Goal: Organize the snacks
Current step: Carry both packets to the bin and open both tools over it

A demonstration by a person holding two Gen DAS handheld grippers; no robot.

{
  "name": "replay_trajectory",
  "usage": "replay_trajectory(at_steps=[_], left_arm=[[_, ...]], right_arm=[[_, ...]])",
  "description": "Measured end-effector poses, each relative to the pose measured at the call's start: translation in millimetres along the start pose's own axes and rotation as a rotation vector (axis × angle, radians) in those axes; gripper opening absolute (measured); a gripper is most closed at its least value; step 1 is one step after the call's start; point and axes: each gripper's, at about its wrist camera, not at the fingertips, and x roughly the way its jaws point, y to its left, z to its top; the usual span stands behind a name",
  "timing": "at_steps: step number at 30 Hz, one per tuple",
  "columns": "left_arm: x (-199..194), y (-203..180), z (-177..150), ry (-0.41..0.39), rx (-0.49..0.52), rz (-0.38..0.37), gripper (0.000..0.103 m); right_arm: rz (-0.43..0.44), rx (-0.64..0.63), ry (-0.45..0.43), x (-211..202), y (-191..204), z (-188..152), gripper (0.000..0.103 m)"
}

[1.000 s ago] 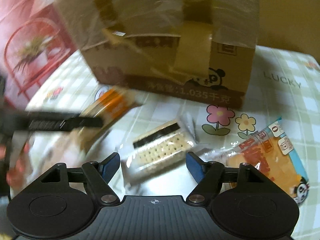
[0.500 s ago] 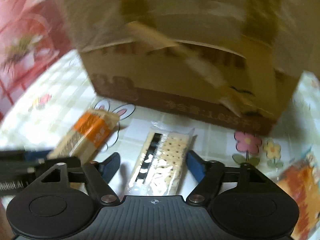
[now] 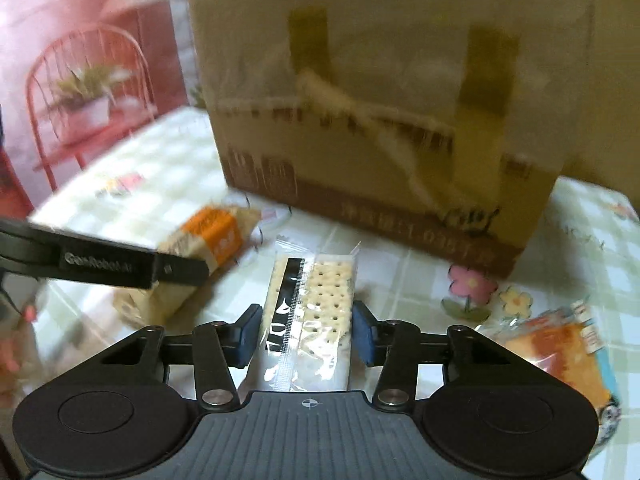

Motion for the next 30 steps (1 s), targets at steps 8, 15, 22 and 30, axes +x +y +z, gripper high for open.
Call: replay_trajectory(at_steps=[8, 15, 22, 30], left_arm=[[-73.9, 3.1, 24.1, -0.201, -0.039, 0.024, 0.039], [-121.8, -17.9, 76.7, -0.369, 0.043, 0.039, 0.039], [-107.9, -59.5, 149.1, -0.437, 0.145, 0.021, 0.039], [-38.2, -86.2, 204.2, -0.325, 0.167, 0.074, 0.039]], right_arm=[[0.107, -0.044, -0.198, -54.5, -1.5, 33.6, 0.044], [0.112, -0.08, -0.376, -84.5, -18.0, 104.6, 0.044], [0.021, -0.068, -0.455, -82.0, -64.3, 173.7, 0.044], [-0.055, -0.016, -0.337, -21.3, -102.0, 205.5, 0.044]])
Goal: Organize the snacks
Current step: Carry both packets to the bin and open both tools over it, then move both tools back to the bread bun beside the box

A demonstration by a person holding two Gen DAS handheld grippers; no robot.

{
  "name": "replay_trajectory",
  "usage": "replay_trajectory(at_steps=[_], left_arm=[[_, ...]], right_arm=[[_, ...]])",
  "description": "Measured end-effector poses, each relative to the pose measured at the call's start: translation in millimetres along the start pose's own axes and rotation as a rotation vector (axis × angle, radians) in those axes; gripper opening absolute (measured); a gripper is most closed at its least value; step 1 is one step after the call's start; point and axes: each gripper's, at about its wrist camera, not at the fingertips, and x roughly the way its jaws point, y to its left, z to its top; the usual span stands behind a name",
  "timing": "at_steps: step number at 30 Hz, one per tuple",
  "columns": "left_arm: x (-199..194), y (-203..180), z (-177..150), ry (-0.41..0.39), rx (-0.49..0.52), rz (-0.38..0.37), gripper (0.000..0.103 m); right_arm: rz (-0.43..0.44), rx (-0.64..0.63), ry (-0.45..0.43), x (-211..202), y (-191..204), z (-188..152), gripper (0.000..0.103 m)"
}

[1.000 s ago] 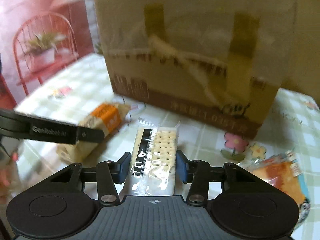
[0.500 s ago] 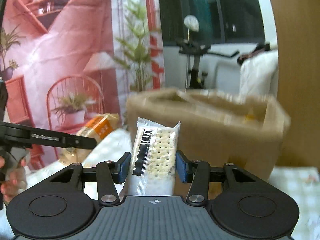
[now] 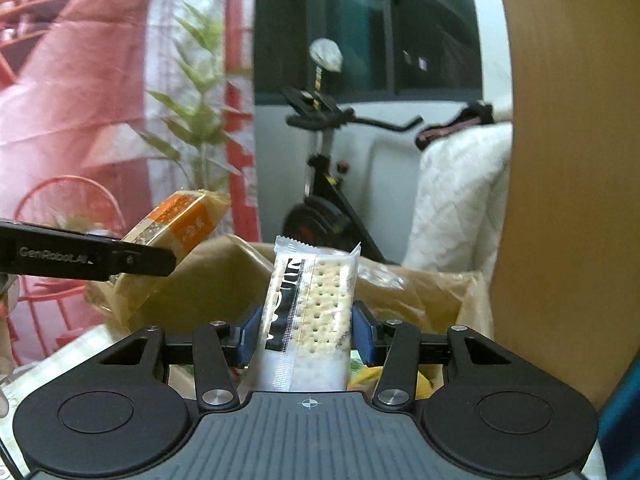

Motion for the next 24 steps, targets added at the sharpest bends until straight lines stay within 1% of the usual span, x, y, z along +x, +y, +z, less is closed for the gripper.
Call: replay_trajectory(at_steps=[4, 5, 7, 12, 13, 14, 15, 16, 17, 19, 21, 24], left_arm=[[19.1, -7.2, -1.0, 0.036, 0.02, 0.029, 0.037], [21.4, -5.9, -1.9, 0.042, 0.025, 0.028, 0.031], [25.5, -10.4, -2.4, 0.053, 0.038, 0.024, 0.031], [32.7, -6.3, -2.7, 0.067, 0.052, 0.011, 0.032], [31.8, -7.3, -3.9, 0.071, 0.054, 0.012, 0.033], [29.4, -7.6, -5.6, 0.075, 0.056, 0.013, 0.035], [27.7, -7.5, -6.5, 0.076, 0.056, 0.013, 0.037], [25.0, -6.9, -7.7, 0.075, 0.054, 0.012, 0.043], [21.6, -6.7, -8.6, 0.071, 0.052, 0.01, 0.048], [15.7, -6.9, -10.4, 0.066, 0.051, 0.006, 0.052], [8.0, -8.4, -13.1, 0.059, 0.056, 0.0, 0.053], [-4.1, -12.7, -17.6, 0.047, 0.064, -0.01, 0.058]], right_arm=[[0.009, 0.035, 0.017, 8.5, -8.0, -9.4, 0.044], [0.009, 0.038, 0.023, 7.4, -8.9, -13.8, 0.044], [0.008, 0.041, 0.031, 7.6, -10.7, -19.0, 0.044], [0.002, 0.046, 0.025, -0.2, -12.4, -23.6, 0.046], [-0.003, 0.042, 0.018, -3.7, -11.7, -23.5, 0.048], [-0.007, 0.037, 0.013, -7.0, -10.4, -22.9, 0.054], [-0.011, 0.033, 0.005, -10.4, -9.6, -23.4, 0.057], [-0.009, 0.032, -0.002, -14.4, -9.2, -24.0, 0.058], [-0.008, 0.033, -0.006, -18.7, -9.0, -24.1, 0.058], [-0.003, 0.041, -0.018, -28.0, -8.9, -26.4, 0.058], [0.003, 0.047, -0.029, -37.2, -8.6, -27.9, 0.058], [0.012, 0.049, -0.046, -53.7, -9.6, -32.8, 0.058]])
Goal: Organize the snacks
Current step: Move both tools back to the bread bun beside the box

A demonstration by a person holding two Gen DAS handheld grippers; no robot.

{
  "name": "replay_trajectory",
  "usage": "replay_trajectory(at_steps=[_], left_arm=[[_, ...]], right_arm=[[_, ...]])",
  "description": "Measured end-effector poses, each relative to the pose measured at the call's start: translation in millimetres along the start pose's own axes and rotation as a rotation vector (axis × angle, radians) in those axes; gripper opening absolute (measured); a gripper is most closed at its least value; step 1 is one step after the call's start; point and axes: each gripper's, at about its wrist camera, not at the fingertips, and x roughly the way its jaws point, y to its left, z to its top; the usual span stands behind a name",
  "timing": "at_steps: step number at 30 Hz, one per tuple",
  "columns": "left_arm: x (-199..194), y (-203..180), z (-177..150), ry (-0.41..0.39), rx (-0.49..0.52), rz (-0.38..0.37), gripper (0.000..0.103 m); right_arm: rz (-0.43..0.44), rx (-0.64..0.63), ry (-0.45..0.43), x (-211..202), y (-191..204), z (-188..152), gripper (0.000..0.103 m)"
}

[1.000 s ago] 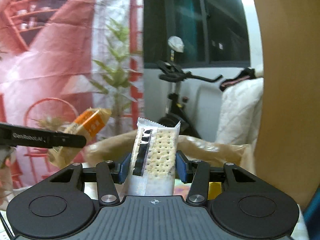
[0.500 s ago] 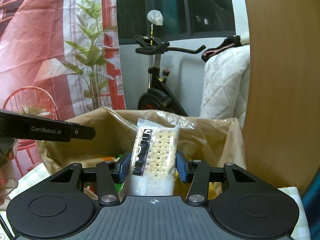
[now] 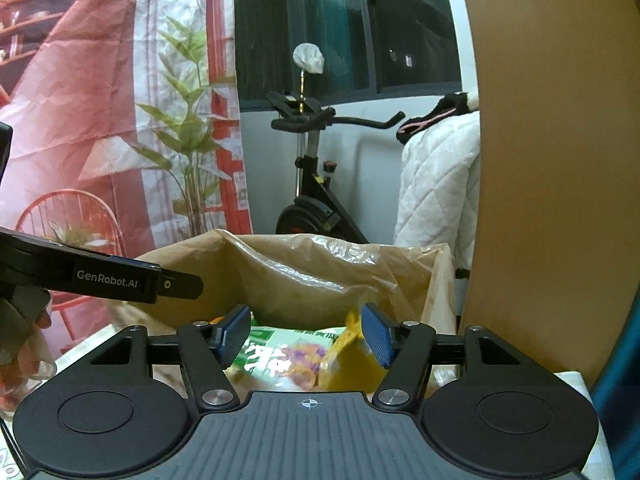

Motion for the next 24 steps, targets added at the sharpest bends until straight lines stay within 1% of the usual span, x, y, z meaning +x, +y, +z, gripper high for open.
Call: replay_trajectory(at_steps=[4, 8, 11, 13, 16, 20, 24], left_arm=[[-21.1, -6.5, -9.1, -0.022, -0.014, -0.039, 0.061], [-42.2, -16.4, -26.6, -0.039, -0.034, -0.093, 0.062], [-52.9, -27.6, -45.5, -0.045, -0.042, -0.14, 0.062], [-54.8, -35.9, -59.7, -0.042, -0.041, -0.178, 0.062], [-50.3, -48.2, -83.1, -0.012, -0.06, -0.221, 0.062], [-31.2, -68.7, -112.6, 0.066, -0.082, -0.276, 0.062], [-9.6, -89.7, -133.8, 0.139, -0.054, -0.29, 0.062]], right_arm=[[0.01, -0.009, -0.028, -28.6, -0.9, -5.9, 0.058], [0.005, -0.009, -0.049, -59.0, -9.0, -17.2, 0.058], [-0.01, -0.004, -0.041, -78.2, -19.3, -33.1, 0.058], [-0.02, 0.002, -0.018, -87.5, -27.9, -48.1, 0.058], [-0.034, 0.008, 0.039, -94.3, -40.4, -76.6, 0.058], [-0.057, 0.041, 0.125, -97.1, -55.0, -117.0, 0.058], [-0.048, 0.141, 0.161, -104.7, -70.9, -148.4, 0.058]])
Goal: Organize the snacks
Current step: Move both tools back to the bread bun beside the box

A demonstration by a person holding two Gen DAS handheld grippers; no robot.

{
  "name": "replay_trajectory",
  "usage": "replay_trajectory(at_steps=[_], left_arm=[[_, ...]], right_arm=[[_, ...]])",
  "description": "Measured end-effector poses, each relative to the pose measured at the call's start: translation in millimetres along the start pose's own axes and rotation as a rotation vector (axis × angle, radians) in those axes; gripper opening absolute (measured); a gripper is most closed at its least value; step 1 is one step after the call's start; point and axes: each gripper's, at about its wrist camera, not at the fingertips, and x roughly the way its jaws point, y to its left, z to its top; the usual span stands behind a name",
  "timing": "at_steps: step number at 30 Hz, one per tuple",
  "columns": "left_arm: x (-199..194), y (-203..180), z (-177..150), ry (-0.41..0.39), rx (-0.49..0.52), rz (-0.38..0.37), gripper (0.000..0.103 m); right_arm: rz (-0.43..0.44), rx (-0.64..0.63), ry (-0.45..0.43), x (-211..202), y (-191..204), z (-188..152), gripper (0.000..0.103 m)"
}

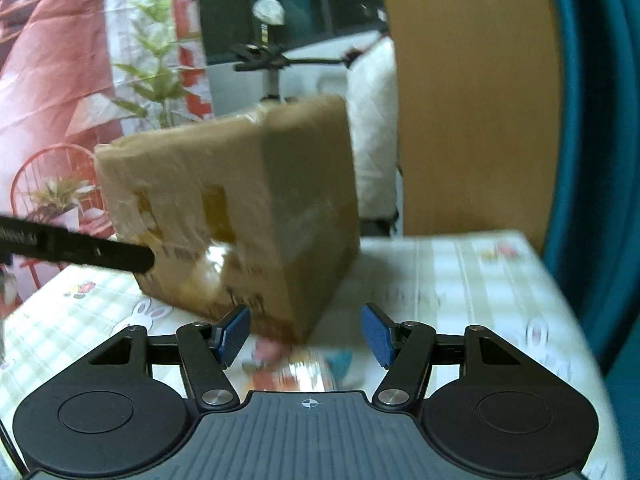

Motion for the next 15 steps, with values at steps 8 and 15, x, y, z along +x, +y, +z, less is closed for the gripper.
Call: replay_trajectory(at_steps=[8, 15], left_arm=[[49.4, -12.9, -34.0, 0.155, -0.057, -0.081, 0.062], [77.1, -18.3, -54.1, 0.231, -0.068, -0.12, 0.062]], right_arm=[[0.026, -0.098, 0.122, 5.0, 0.2, -31.6, 0.058], [0.065, -0.023, 0.168, 17.3, -14.8, -38.4, 0.06]])
